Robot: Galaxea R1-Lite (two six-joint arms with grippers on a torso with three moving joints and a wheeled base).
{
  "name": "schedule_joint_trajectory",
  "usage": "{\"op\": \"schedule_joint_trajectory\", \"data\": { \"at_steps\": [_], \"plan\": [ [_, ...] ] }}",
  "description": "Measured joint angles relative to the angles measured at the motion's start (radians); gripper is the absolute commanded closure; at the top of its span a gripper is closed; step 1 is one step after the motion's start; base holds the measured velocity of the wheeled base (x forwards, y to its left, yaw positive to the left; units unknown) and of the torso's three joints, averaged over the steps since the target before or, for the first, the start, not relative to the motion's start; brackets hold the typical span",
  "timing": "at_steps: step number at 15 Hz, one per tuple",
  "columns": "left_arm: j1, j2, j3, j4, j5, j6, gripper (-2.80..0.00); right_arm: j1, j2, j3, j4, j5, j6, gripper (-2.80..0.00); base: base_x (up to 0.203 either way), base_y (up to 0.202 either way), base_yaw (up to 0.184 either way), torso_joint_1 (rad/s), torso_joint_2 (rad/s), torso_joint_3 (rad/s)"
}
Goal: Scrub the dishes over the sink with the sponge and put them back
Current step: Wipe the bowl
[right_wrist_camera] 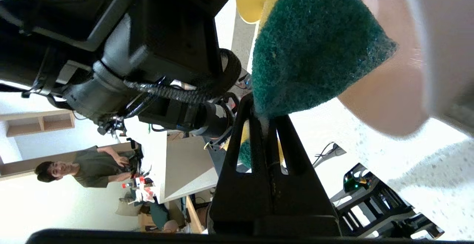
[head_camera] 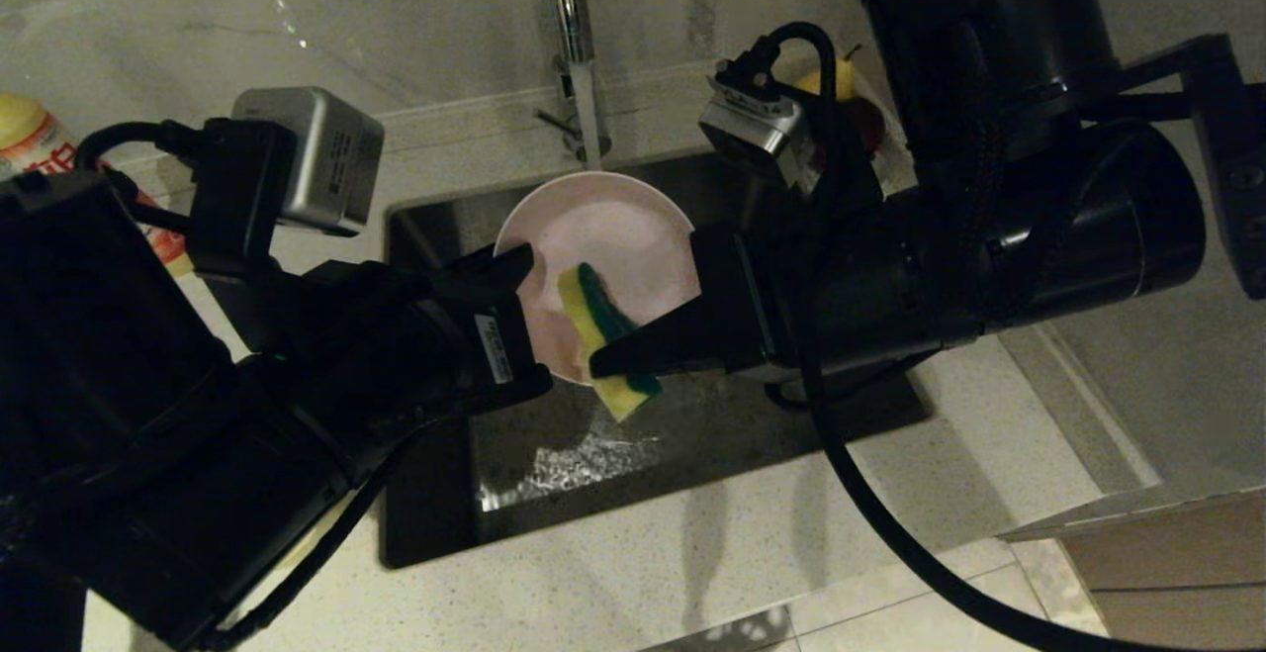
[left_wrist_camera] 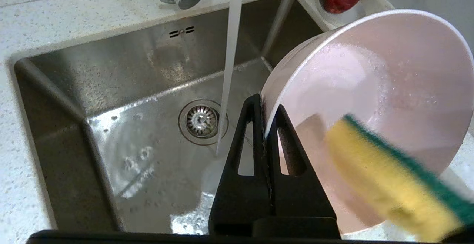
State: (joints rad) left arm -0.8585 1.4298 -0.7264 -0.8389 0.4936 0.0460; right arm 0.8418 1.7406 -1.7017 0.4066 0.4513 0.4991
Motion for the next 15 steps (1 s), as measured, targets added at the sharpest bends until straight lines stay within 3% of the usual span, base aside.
{"op": "schedule_joint_trajectory", "data": {
  "at_steps": [10, 15],
  "plan": [
    [0.015, 0.003, 0.021, 0.0, 0.002, -0.006, 0.0, -0.059, -0.12, 0.005, 0.003, 0.0, 0.0, 0.0, 0.0, 0.0, 0.0, 0.0, 0.0, 0.0],
    [0.074, 0.075, 0.014, 0.003, 0.0, -0.081, 0.0, -0.055, -0.231, -0.007, 0.001, 0.0, -0.003, 0.0, 0.0, 0.0, 0.0, 0.0, 0.0, 0.0]
  ]
}}
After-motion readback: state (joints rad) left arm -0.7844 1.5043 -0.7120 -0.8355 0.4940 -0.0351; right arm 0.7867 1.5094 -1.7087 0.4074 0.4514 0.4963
